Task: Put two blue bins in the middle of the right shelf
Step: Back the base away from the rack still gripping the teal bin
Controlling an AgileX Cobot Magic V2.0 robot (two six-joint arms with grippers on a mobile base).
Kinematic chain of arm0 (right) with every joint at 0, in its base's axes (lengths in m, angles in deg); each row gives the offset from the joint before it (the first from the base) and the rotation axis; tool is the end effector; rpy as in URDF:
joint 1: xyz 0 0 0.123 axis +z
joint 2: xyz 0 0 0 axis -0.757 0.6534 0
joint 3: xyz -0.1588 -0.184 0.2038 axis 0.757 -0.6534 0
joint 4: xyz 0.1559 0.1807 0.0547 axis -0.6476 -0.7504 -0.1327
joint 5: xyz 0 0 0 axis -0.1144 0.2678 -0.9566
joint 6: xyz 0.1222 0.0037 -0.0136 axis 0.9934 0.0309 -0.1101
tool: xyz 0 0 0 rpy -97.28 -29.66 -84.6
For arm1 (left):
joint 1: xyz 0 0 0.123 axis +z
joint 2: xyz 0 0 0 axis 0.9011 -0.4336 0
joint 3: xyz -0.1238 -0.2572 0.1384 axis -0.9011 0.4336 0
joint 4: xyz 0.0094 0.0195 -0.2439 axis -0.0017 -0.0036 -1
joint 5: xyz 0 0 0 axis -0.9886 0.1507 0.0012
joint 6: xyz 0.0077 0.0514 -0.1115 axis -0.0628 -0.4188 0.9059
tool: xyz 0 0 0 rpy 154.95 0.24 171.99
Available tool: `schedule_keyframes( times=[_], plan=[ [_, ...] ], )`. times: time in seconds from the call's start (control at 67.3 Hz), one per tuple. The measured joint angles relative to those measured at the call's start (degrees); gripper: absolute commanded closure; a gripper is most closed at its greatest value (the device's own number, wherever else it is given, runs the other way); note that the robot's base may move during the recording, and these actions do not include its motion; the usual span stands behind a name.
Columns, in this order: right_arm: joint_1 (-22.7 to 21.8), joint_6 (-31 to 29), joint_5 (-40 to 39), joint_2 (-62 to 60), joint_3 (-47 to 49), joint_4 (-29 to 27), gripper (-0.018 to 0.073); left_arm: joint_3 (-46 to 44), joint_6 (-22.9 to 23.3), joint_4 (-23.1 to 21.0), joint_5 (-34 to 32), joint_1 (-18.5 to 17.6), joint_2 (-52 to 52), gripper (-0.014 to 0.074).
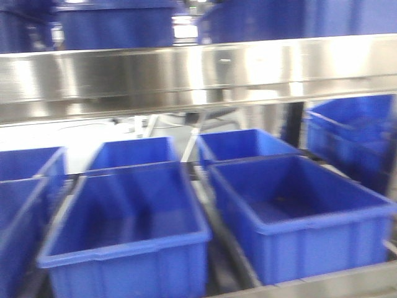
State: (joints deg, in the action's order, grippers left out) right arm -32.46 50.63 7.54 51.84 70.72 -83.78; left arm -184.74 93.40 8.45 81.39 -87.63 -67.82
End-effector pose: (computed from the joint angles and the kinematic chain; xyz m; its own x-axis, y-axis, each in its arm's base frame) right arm 0.3054 0.1087 0.5079 -0.5400 0.0164 -0.8415 -0.3049 0.9281 0.2137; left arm 0.3013 -0.1465 0.5098 -0.5180 0.0555 -0.8536 0.4169 0.8877 -0.1953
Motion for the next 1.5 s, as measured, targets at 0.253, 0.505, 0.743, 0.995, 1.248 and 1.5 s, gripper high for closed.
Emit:
schedule_keyframes(
  times=[0.253, 0.505, 0.743, 0.995, 1.248, 1.5],
  plan=[
    [0.00, 0.00, 0.00, 0.00, 0.00, 0.00, 0.0721, 0.00, 0.00, 0.00, -0.09, 0.00, 0.00, 0.0707],
    [0.00, 0.00, 0.00, 0.00, 0.00, 0.00, 0.0721, 0.00, 0.00, 0.00, -0.32, 0.00, 0.00, 0.0707],
    [0.00, 0.00, 0.00, 0.00, 0.00, 0.00, 0.0721, 0.00, 0.00, 0.00, -0.32, 0.00, 0.00, 0.0707],
    [0.00, 0.00, 0.00, 0.00, 0.00, 0.00, 0.0721, 0.00, 0.00, 0.00, -0.41, 0.00, 0.00, 0.0707],
    [0.00, 0.00, 0.00, 0.00, 0.00, 0.00, 0.0721, 0.00, 0.00, 0.00, -0.41, 0.00, 0.00, 0.0707],
    [0.00, 0.00, 0.00, 0.00, 0.00, 0.00, 0.0721, 0.00, 0.00, 0.00, -0.41, 0.00, 0.00, 0.0707]
  ],
)
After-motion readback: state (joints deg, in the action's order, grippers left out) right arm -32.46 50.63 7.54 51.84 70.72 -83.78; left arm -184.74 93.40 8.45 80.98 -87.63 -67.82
